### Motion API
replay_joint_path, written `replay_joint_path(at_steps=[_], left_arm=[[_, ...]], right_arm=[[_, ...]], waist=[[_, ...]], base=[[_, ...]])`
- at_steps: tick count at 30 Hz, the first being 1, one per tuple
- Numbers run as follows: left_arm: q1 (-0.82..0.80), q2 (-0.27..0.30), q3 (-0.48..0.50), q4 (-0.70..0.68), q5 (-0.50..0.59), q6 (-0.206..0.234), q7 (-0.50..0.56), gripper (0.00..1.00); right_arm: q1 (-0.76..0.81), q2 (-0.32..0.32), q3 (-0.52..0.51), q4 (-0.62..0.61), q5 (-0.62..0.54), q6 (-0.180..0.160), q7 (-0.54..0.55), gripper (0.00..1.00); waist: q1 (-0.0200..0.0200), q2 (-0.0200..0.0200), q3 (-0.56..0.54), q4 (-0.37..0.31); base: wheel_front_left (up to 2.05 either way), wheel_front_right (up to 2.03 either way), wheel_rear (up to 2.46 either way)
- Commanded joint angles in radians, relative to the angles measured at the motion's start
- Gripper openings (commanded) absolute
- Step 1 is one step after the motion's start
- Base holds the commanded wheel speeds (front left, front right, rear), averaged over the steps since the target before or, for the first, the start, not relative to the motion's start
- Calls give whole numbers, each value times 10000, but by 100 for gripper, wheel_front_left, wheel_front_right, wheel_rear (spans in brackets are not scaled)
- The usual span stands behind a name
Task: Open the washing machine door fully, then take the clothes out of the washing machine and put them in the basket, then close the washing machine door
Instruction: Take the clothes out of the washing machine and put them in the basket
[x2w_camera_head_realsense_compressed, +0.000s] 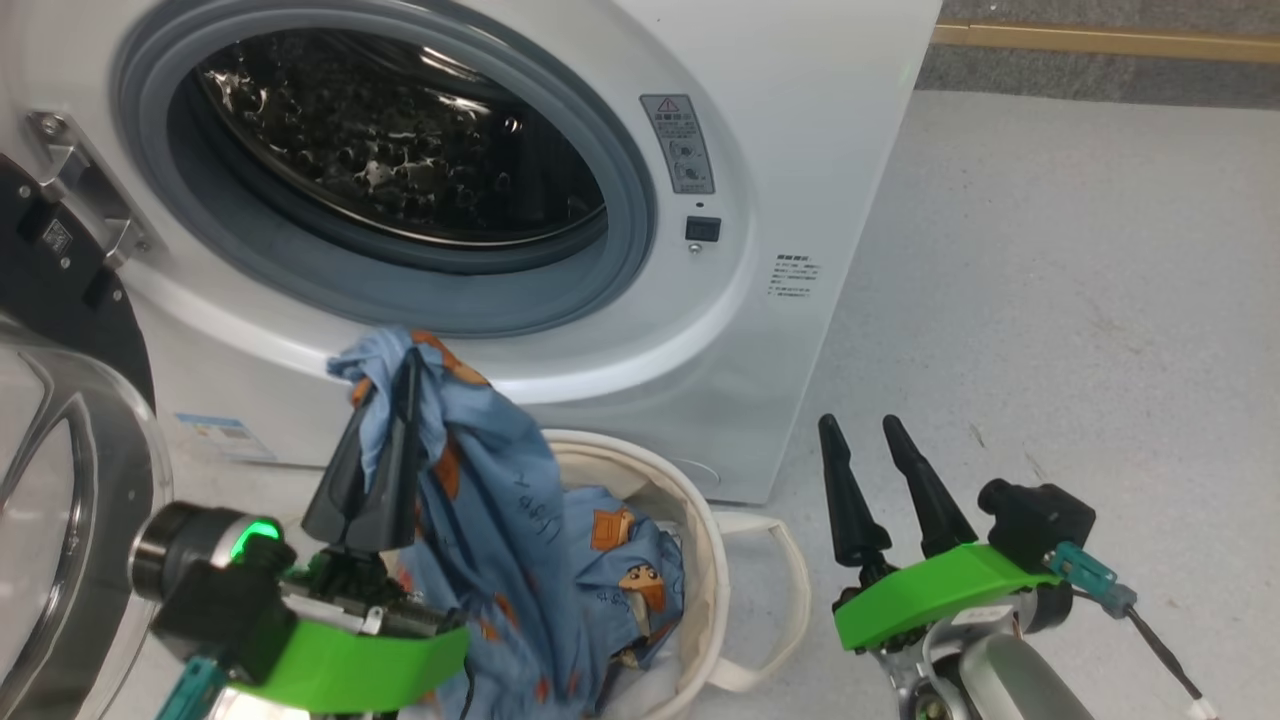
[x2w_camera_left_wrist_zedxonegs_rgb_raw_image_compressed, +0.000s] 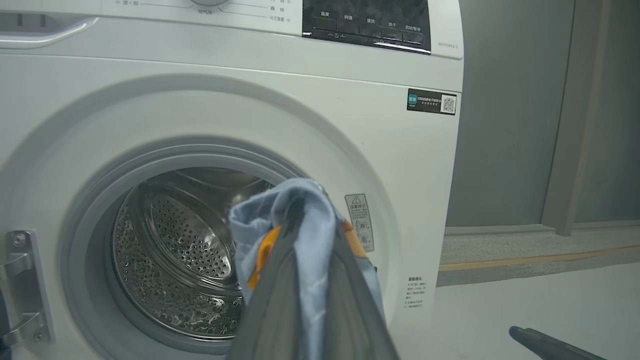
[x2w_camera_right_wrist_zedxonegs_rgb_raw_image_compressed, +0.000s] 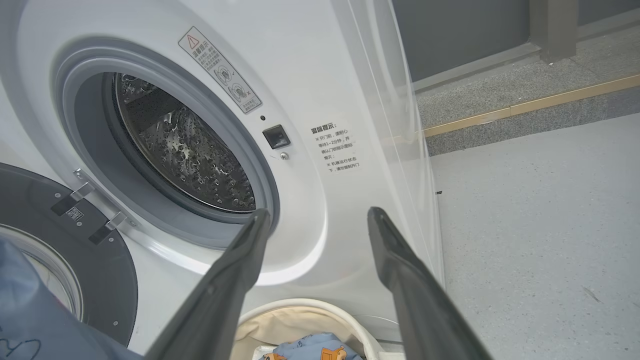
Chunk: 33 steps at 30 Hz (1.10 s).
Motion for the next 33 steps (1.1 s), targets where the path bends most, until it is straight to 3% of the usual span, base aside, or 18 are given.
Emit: replay_joint_path(at_steps=[1,16,27,33], left_arm=[[-238,-2,273,-216,-30,-36,-43,0],[-611,-89,62,2860,-2,-239,-43,0],[-926,-192,-1270,4285,519,-321,-43,0],[-1507,-220,-1275,5790,532,-326,-43,0]], right_arm=[[-21,51,201,-259,-69,31,-124,100],[-362,51,180,-357,-242,31,-124,100],[-632,51,195,-460,-304,31,-124,100],[-768,51,197,-476,-342,31,-124,100]], waist=[[0,-1,51,8],[0,-1,971,-147],[0,-1,1788,-500],[0,-1,2063,-632]], base=[[0,0,0],[0,0,0],[0,0,0],[0,0,0]])
